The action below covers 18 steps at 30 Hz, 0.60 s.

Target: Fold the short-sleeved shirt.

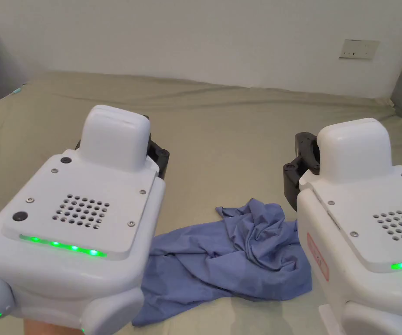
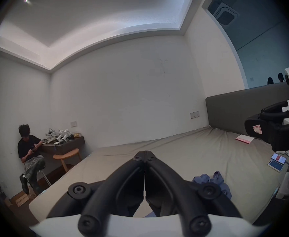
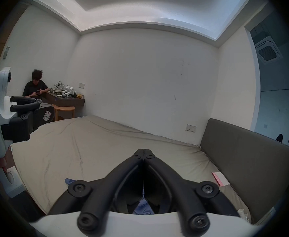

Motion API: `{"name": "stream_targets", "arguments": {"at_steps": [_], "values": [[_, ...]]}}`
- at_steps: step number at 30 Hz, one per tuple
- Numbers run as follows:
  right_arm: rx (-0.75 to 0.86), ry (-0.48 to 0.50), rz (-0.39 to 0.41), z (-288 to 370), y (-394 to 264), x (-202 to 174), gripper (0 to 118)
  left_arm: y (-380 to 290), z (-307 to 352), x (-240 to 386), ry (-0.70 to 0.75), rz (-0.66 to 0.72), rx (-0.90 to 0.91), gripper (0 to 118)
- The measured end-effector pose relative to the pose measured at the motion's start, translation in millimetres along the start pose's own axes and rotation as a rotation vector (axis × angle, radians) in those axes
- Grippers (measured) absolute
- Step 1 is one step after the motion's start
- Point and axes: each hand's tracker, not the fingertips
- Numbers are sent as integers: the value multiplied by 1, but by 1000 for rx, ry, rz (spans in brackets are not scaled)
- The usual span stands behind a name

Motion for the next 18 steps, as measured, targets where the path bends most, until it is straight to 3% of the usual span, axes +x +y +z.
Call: {"name": "stream_targets", "arguments": {"at_steps": [12, 18], "values": [[-19, 27, 1, -16, -4, -4, 1, -8, -22, -25, 11, 18, -58, 0], [-79, 28, 5, -36, -24, 0, 1, -73, -76, -36, -158, 72, -389, 0]]}}
